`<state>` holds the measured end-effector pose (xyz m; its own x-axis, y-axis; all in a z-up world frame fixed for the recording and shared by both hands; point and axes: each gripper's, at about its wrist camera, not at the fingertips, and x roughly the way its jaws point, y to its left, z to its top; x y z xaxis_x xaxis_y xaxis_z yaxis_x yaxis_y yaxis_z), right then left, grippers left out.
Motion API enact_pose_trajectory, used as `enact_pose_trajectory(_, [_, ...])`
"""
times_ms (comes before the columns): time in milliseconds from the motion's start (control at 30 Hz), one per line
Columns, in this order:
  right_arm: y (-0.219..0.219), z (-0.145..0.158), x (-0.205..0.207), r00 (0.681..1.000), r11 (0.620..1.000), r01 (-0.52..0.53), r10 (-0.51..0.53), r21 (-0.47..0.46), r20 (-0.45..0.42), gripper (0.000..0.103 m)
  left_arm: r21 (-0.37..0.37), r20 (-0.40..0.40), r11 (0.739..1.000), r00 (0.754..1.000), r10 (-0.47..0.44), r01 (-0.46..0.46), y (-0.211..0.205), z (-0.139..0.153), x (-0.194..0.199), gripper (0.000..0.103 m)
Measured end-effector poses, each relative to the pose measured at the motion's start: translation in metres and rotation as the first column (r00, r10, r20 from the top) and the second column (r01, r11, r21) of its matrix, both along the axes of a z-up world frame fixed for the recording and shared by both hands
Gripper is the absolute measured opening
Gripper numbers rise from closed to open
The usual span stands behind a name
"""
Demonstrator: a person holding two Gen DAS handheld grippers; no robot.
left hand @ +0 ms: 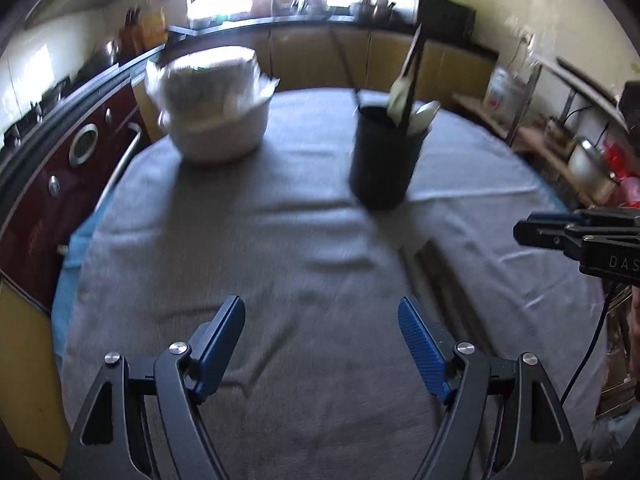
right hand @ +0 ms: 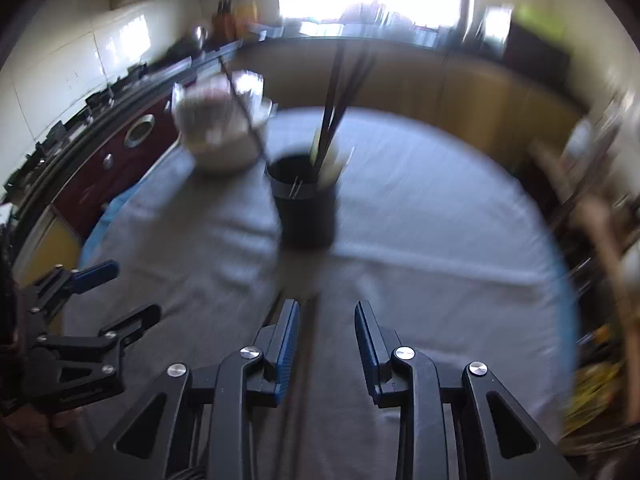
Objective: Organize utensils
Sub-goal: 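Move both grippers back over the remaining dark chopsticks, then close the right gripper on one dark chopstick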
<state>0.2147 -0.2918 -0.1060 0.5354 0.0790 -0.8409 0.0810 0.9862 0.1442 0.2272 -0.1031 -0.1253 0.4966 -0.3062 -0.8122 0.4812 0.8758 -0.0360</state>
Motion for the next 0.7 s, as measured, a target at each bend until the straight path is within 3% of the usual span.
enact_pose_trajectory(100, [-0.016,-0.037,0.015,0.997,0.988,0.027,-0.015,0.152,-0.079,0.028,-0.015,-0.042,1.0,0.999,0.007,-0.008,0.004,-0.013,0.004,0.079])
enact_pose_trajectory(233, [-0.023,-0.061,0.029,0.994,0.977,0.066,-0.047,0.203,-0.094,0.024,-0.026,-0.07,1.0,0.997,-0.014,0.012,-0.003,-0.026,0.009,0.079])
enact_pose_trajectory(367, [-0.019,-0.079,0.043,0.99,0.979,0.073,-0.048,0.192,-0.13,0.017,-0.055,-0.088,0.997,0.995,-0.053,0.048,-0.015,-0.032,0.013,0.075])
enact_pose_trajectory(433, [-0.017,-0.084,0.046,0.988,0.982,0.077,-0.053,0.173,-0.143,0.015,-0.07,-0.103,0.995,0.992,-0.072,0.065,-0.021,-0.035,0.015,0.068])
enact_pose_trajectory(700, [-0.01,-0.092,0.053,0.986,0.991,0.076,-0.058,0.11,-0.159,0.01,-0.098,-0.158,0.988,0.978,-0.136,0.121,-0.043,-0.049,0.02,0.058])
